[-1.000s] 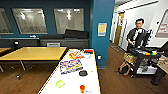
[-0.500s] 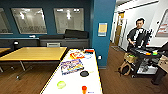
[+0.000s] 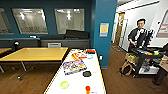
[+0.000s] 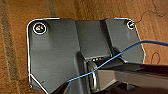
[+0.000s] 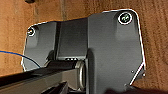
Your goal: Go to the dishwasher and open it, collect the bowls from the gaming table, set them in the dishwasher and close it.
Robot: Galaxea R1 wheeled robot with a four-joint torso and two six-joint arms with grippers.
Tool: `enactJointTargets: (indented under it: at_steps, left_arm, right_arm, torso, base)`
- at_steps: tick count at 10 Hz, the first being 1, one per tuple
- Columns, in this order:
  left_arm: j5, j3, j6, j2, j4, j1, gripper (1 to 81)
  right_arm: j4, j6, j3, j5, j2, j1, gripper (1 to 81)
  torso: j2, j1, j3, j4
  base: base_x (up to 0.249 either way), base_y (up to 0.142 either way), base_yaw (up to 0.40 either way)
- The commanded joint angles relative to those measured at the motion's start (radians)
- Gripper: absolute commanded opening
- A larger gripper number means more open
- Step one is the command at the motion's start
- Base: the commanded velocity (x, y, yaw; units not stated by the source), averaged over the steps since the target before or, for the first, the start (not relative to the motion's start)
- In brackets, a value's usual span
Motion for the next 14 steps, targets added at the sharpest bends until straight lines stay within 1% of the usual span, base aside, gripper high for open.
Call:
enactJointTargets:
  at_steps: [1,6,10,14]
  left_arm:
    - [0.051,0.006,0.004,-0.001,-0.003,-0.052,81.1]
    - [0.050,0.006,0.004,-0.001,-0.003,-0.052,81.1]
    - [0.050,0.006,0.004,-0.001,0.000,-0.052,81.1]
    - [0.050,0.006,0.004,-0.001,-0.002,-0.052,81.1]
  right_arm:
    - [-0.007,-0.002,0.002,-0.050,0.003,0.046,81.1]
    - [-0.007,-0.002,0.002,-0.049,0.003,0.046,81.1]
    - [-0.007,-0.002,0.002,-0.051,0.003,0.046,81.1]
    - [-0.007,-0.002,0.002,-0.050,0.003,0.046,81.1]
  torso:
    - [0.000,0.000,0.000,0.000]
    - [0.000,0.000,0.000,0.000]
    - [0.000,0.000,0.000,0.000]
    - [0.000,0.000,0.000,0.000]
  base:
    - [0.000,0.100,0.000]
    - [0.000,0.108,0.000]
    - [0.000,0.161,0.000]
    - [0.000,0.139,0.000]
